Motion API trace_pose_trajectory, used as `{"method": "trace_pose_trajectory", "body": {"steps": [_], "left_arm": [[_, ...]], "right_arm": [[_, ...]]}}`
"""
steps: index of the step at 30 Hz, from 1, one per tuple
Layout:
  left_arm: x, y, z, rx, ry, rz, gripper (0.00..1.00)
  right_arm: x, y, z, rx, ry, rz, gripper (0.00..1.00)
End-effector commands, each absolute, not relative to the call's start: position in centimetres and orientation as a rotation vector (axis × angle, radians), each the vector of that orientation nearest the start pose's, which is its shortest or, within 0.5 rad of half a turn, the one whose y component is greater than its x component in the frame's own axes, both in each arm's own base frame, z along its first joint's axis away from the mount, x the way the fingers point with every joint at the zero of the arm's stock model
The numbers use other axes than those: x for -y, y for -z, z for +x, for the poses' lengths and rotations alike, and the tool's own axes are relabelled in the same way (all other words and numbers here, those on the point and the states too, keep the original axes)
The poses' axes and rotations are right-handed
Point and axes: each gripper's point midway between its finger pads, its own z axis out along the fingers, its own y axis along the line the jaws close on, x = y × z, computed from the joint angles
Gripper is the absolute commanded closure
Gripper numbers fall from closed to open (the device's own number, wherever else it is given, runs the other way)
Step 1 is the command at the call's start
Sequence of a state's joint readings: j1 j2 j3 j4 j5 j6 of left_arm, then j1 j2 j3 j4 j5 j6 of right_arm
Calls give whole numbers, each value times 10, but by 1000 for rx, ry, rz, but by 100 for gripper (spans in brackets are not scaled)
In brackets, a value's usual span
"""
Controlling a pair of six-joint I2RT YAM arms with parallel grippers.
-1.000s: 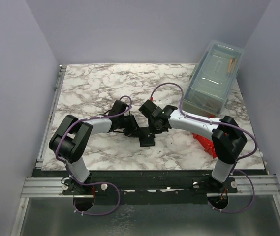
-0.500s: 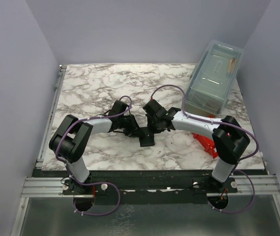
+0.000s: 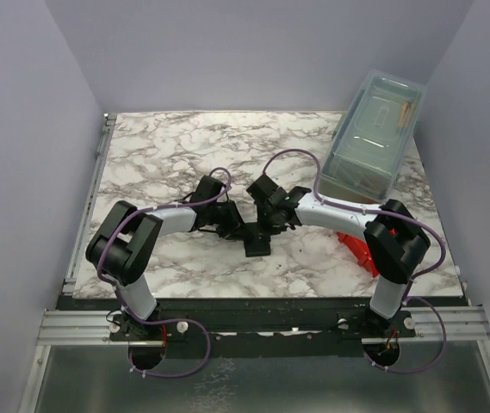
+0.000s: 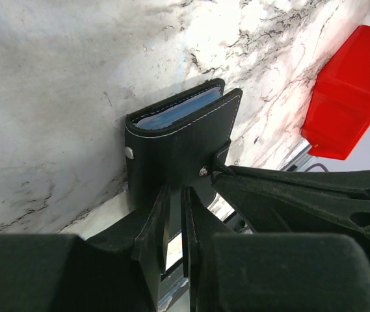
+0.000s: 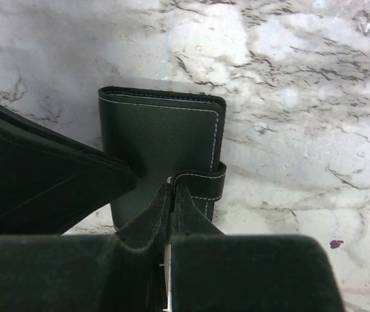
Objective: Put the credit cards into the card holder
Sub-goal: Close the card holder at the center of the board.
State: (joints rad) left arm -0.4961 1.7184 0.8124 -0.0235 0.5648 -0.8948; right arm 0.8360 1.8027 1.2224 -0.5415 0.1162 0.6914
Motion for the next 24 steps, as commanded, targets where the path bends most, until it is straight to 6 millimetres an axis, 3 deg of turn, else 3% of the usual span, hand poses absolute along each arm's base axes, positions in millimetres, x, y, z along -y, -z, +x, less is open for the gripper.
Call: {"method": "trace_pose_trajectory", "body": {"steps": [1, 6, 15, 24], "left_arm": [[273, -29, 247, -2792, 1162, -287, 81], [273, -28, 247, -2796, 1161, -291, 81], [273, -29, 246, -2793, 1164, -288, 81], [273, -28, 245, -2797, 1161, -290, 81]], "right_arm": [[-276, -40, 261, -2751, -140, -116, 100], [-277, -43, 259, -2743, -168, -121, 100], [-307, -42, 264, -2721, -347, -179, 100], [-298, -28, 254, -2775, -306, -167, 100]]}}
